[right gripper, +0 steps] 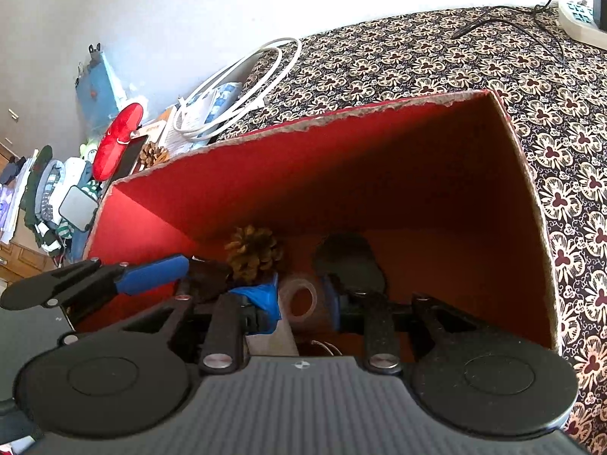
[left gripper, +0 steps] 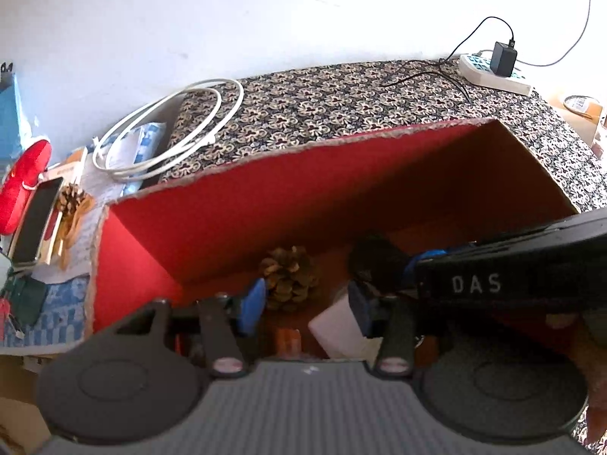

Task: Organize rigid objects
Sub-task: 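Open the right gripper to drop the tube inside the box, then move the right gripper back toward the gourd and pencil case, then close the right gripper around the body of the brown gourd, then carry the gourd with the right gripper over and down into the red box, then open the right gripper to release the gourd inside the box, then move the right gripper back out toward the clear plastic case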

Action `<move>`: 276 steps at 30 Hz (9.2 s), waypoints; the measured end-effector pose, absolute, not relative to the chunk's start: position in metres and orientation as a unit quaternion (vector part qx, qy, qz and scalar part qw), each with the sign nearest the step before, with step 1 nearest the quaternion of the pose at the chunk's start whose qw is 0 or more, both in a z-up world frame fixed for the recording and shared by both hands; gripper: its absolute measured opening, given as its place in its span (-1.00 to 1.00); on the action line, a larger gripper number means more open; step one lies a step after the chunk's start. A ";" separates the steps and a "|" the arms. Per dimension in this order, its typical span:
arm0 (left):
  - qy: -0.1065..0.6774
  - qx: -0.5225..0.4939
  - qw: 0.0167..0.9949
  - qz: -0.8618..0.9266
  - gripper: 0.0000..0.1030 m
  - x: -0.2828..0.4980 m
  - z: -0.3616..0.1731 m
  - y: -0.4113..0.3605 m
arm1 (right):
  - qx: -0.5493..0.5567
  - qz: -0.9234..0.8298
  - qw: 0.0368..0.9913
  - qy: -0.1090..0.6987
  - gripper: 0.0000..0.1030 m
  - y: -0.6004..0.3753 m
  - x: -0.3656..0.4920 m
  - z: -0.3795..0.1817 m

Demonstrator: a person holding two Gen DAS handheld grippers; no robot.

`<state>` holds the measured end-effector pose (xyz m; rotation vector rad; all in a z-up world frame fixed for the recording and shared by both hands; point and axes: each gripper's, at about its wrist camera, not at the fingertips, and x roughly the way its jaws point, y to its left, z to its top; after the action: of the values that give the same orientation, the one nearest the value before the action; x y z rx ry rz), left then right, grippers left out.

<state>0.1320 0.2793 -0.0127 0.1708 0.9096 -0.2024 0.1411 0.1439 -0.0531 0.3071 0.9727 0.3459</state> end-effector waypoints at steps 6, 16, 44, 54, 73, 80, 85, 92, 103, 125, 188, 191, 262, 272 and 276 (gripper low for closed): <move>0.440 0.082 0.889 -0.095 0.01 0.133 -0.013 0.279 | 0.143 0.161 0.861 0.460 -0.82 0.144 0.140 -0.052; 0.435 0.089 0.893 -0.082 0.08 0.132 -0.013 0.279 | 0.136 0.155 0.867 0.453 -0.82 0.145 0.139 -0.050; 0.400 0.111 0.909 -0.032 0.24 0.089 0.024 0.278 | 0.096 0.087 0.934 0.334 -0.78 0.146 0.067 0.005; 0.389 0.105 0.915 -0.022 0.25 0.059 0.043 0.279 | 0.099 0.075 0.944 0.307 -0.77 0.149 0.028 0.021; 0.391 0.107 0.914 -0.014 0.28 0.003 0.050 0.274 | 0.110 0.055 0.946 0.299 -0.76 0.135 -0.035 0.012; 0.403 0.114 0.908 -0.028 0.28 -0.015 0.043 0.261 | 0.128 0.061 0.934 0.329 -0.75 0.123 -0.048 -0.001; 0.402 0.134 0.905 -0.036 0.28 -0.028 0.035 0.244 | 0.136 0.063 0.928 0.341 -0.74 0.116 -0.057 -0.010; 0.423 0.149 0.892 -0.057 0.28 -0.038 0.018 0.222 | 0.148 0.062 0.913 0.375 -0.74 0.096 -0.070 -0.030; 0.446 0.162 0.869 -0.140 0.28 -0.049 -0.004 0.167 | 0.188 0.027 0.906 0.378 -0.74 0.040 -0.090 -0.042; 0.467 0.103 0.819 -0.318 0.29 -0.023 -0.039 0.073 | 0.254 -0.051 0.891 0.374 -0.76 -0.083 -0.072 -0.066; 0.368 0.034 0.854 -0.367 0.06 0.015 0.040 0.122 | 0.302 0.177 0.878 0.326 -0.75 -0.005 0.010 0.010; 0.347 0.032 0.868 -0.354 0.06 0.022 0.056 0.144 | 0.280 0.201 0.883 0.320 -0.75 0.016 0.026 0.022; 0.489 0.040 0.841 -0.227 0.32 0.139 -0.020 0.269 | 0.116 0.191 0.878 0.424 -0.77 0.131 0.131 -0.045; 0.484 0.042 0.846 -0.221 0.32 0.138 -0.019 0.269 | 0.113 0.187 0.881 0.419 -0.77 0.132 0.129 -0.046; 0.481 0.044 0.848 -0.218 0.32 0.136 -0.018 0.268 | 0.113 0.186 0.883 0.416 -0.77 0.132 0.128 -0.045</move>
<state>0.1363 0.2675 -0.0181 0.0918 1.0149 -0.4588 0.1282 0.1318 -0.0453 0.2352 0.8653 0.3878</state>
